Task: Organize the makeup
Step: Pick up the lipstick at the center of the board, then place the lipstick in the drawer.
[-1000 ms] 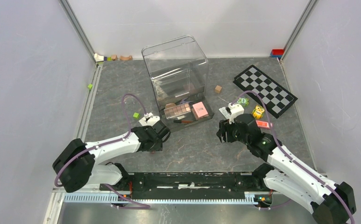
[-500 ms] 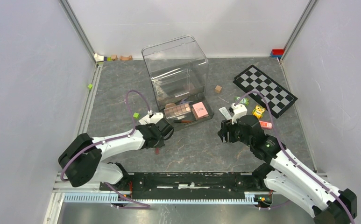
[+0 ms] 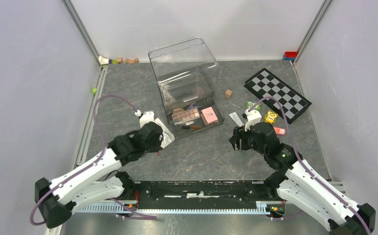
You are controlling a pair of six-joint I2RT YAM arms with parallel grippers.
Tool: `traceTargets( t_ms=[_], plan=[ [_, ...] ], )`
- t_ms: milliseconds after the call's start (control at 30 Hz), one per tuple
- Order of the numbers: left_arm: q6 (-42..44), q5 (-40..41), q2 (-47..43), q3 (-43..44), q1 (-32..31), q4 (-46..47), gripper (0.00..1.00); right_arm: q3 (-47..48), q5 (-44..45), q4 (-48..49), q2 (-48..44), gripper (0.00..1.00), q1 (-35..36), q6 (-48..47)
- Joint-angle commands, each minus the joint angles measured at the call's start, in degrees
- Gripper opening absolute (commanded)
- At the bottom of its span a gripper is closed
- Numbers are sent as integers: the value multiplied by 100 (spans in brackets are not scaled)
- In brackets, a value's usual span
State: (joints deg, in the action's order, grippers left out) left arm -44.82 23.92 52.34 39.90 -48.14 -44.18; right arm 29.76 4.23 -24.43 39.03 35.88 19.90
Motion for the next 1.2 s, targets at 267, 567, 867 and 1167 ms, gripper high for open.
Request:
traceTargets(
  t_ms=[267,567,867,1167],
  plan=[
    [3392,-1272,989,2053,-61,567,2,-98,145,-51,-388,68,16,10],
    [5872,-1919,1625,1905,-99,1896,2,-216,167,-175,-741,68,16,53],
    [7256,-1174,2949,2334,-98,2153,2,-181,235,-434,-849,69,16,-18],
    [8209,-760,3893,2630,-90,2580,2,-189,282,-537,-945,69,9,-1]
  ],
)
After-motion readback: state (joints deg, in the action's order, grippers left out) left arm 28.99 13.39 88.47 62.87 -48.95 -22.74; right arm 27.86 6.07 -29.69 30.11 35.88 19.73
